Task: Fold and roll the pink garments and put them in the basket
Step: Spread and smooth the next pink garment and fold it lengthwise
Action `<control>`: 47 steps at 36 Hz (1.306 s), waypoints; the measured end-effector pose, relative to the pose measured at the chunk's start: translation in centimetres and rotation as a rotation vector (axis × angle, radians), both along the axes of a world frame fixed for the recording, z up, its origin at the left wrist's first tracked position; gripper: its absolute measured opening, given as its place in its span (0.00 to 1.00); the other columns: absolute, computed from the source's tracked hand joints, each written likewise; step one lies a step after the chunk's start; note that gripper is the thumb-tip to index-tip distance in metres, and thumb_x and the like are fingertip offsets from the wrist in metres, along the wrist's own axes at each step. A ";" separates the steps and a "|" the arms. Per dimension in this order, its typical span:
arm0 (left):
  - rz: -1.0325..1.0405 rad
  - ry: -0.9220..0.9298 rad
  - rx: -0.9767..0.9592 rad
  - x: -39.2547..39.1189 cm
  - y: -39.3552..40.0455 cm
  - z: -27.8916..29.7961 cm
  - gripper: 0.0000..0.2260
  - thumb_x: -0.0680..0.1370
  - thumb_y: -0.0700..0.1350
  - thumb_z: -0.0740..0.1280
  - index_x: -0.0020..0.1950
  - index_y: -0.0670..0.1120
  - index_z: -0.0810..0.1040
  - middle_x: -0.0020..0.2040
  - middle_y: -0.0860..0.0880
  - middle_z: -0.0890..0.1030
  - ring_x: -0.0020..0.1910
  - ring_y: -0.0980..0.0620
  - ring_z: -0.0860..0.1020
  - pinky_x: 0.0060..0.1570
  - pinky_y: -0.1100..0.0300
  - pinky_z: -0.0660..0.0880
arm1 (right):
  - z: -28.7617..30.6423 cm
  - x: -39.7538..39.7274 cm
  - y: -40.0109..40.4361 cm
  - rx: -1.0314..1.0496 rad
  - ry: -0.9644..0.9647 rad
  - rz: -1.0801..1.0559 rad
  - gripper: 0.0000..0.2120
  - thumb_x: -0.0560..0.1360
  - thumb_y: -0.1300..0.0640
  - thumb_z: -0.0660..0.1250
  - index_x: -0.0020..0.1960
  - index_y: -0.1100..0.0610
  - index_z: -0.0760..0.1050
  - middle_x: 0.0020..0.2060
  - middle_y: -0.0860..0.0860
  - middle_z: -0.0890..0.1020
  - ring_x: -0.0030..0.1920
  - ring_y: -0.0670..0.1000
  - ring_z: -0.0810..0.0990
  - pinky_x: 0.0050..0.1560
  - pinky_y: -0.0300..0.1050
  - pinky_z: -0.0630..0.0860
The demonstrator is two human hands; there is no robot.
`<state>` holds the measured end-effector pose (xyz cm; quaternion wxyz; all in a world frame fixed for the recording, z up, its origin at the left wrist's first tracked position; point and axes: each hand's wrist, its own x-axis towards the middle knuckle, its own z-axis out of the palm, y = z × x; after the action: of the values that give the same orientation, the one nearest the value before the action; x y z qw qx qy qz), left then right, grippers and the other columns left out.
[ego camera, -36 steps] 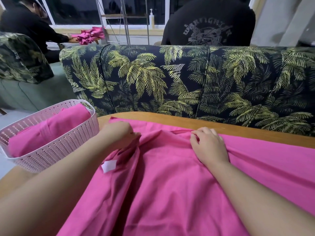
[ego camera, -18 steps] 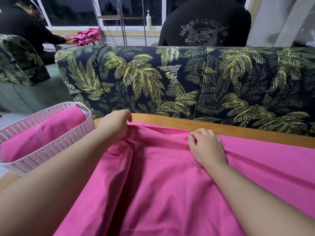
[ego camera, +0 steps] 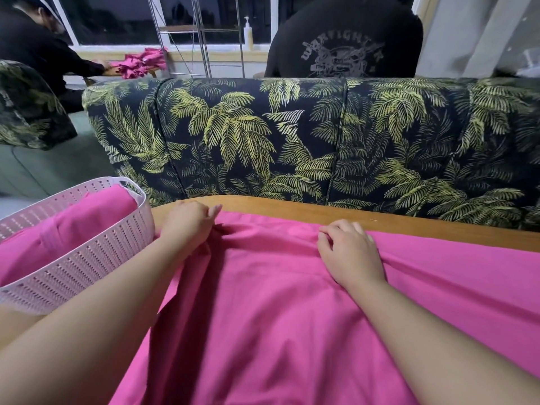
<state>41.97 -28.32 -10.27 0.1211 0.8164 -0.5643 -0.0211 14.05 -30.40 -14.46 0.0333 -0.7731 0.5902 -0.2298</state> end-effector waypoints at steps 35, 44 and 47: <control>-0.041 -0.169 0.050 1.1 -4.6 -0.8 0.10 0.80 0.46 0.60 0.53 0.48 0.81 0.56 0.47 0.80 0.60 0.45 0.75 0.51 0.50 0.66 | -0.1 0.1 -0.1 0.029 0.049 -0.002 0.17 0.79 0.47 0.57 0.66 0.44 0.75 0.57 0.45 0.75 0.59 0.51 0.69 0.60 0.49 0.66; 0.010 -0.139 0.060 1.4 -5.2 -1.9 0.11 0.81 0.46 0.59 0.52 0.47 0.81 0.57 0.45 0.77 0.60 0.44 0.74 0.59 0.46 0.65 | -0.1 0.1 0.0 0.044 0.079 -0.005 0.18 0.80 0.47 0.55 0.67 0.43 0.74 0.59 0.44 0.74 0.60 0.50 0.68 0.61 0.48 0.65; 0.005 -0.144 0.042 1.7 -5.4 -2.2 0.11 0.81 0.49 0.59 0.53 0.48 0.80 0.56 0.45 0.77 0.59 0.45 0.74 0.56 0.48 0.65 | -0.2 0.1 -0.1 0.034 0.068 -0.008 0.17 0.79 0.48 0.57 0.66 0.44 0.75 0.58 0.44 0.74 0.60 0.51 0.68 0.60 0.49 0.66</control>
<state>43.67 -33.70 -12.48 0.0633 0.8196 -0.5688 0.0263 14.15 -30.47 -14.62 0.0254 -0.7775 0.5978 -0.1934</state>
